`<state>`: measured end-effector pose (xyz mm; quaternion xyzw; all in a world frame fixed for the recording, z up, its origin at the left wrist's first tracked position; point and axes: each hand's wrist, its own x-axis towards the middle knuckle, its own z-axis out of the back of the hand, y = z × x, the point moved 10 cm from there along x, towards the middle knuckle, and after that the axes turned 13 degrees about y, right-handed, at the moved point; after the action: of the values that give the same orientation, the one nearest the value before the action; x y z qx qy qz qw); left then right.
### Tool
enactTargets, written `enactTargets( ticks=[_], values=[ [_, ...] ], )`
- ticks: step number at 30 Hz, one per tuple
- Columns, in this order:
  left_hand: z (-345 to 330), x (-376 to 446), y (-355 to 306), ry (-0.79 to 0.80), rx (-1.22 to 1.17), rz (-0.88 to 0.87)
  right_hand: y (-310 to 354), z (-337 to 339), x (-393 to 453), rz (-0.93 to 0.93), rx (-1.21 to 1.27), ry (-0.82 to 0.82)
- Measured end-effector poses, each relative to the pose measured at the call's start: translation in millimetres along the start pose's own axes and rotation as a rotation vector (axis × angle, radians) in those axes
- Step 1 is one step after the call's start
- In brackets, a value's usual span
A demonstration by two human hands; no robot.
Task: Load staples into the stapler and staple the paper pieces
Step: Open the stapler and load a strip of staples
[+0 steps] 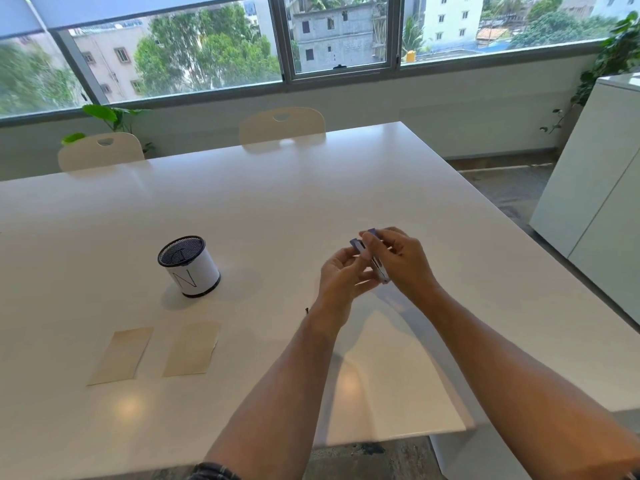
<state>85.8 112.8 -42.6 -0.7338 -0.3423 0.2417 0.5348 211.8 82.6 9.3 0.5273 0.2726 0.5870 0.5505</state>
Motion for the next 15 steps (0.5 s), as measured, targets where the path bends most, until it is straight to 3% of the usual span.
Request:
enactTargets(
  ticks=[5,9,13,15],
  values=[
    [3,3,-9,-0.039,0.055,0.028,-6,-12,4,-0.046,-0.007,0.053],
    [2,2,-13,-0.15,0.05,0.033,-5,-22,1,-0.046,-0.005,-0.002],
    [18,-4,-12,-0.341,-0.126,0.037,-15,-8,-5,-0.113,0.39,-0.244],
    [25,-5,-11,-0.349,-0.235,0.03,-21,1,-5,-0.138,0.507,-0.269]
  ],
)
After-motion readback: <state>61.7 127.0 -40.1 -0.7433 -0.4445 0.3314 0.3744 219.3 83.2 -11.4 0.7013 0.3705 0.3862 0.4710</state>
